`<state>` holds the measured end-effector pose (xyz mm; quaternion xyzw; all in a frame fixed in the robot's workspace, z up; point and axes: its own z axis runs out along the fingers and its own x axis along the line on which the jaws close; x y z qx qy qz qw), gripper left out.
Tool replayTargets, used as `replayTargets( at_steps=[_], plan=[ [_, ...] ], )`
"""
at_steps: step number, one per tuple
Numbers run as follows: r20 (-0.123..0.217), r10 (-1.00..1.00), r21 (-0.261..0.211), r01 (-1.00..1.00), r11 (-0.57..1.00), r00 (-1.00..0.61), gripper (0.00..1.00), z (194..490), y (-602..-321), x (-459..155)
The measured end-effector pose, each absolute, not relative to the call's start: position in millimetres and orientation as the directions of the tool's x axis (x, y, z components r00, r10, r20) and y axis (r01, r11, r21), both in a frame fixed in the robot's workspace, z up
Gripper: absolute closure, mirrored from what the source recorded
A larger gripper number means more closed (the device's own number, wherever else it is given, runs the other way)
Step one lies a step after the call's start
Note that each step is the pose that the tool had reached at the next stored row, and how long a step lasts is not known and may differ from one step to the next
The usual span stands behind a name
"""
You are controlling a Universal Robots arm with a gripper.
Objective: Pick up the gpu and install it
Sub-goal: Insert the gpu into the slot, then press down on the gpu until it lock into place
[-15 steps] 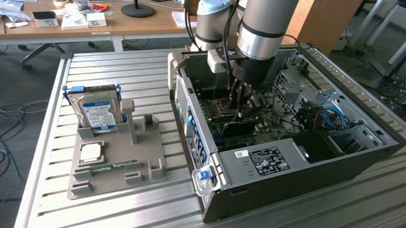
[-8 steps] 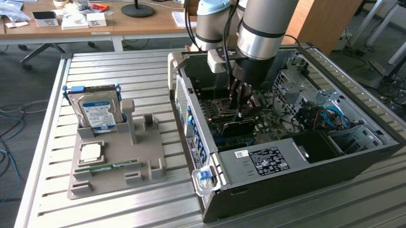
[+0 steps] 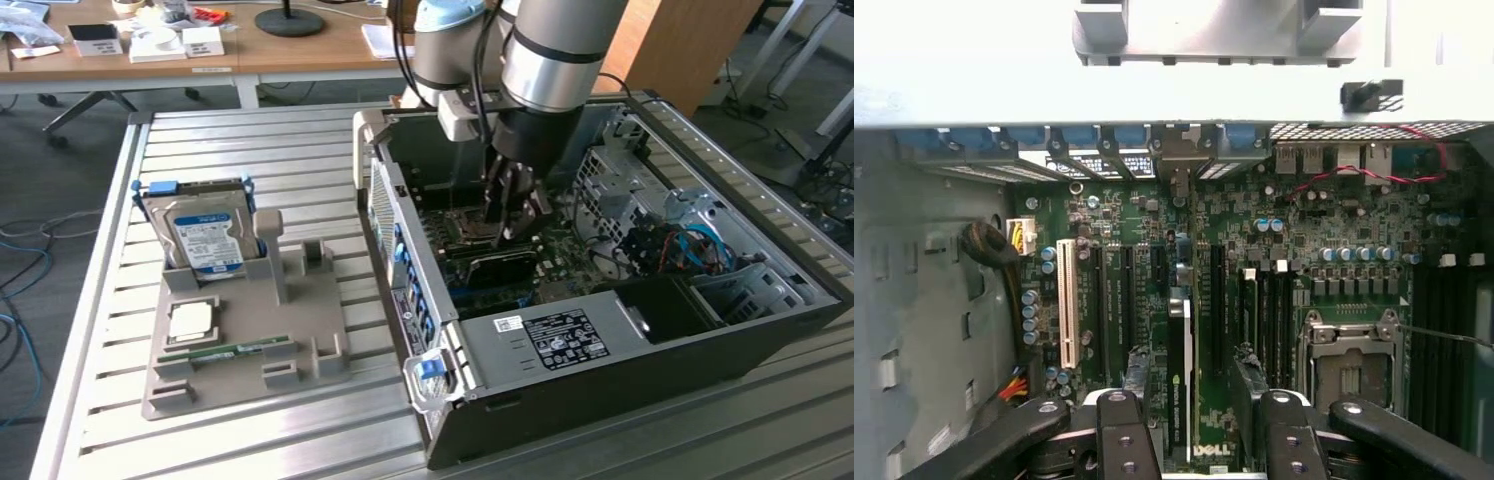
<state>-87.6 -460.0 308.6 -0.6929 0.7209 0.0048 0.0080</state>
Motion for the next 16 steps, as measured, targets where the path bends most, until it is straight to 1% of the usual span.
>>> replayTargets(
  at_steps=[3, 16],
  plan=[
    [-0.018, -0.999, -0.004, -0.999, 0.04, -0.04, 0.54, 312.8, -460.0, -87.6],
    [-0.018, -0.999, -0.004, -0.999, 0.04, -0.04, 0.54, 313.1, -460.0, -87.6]
  ],
)
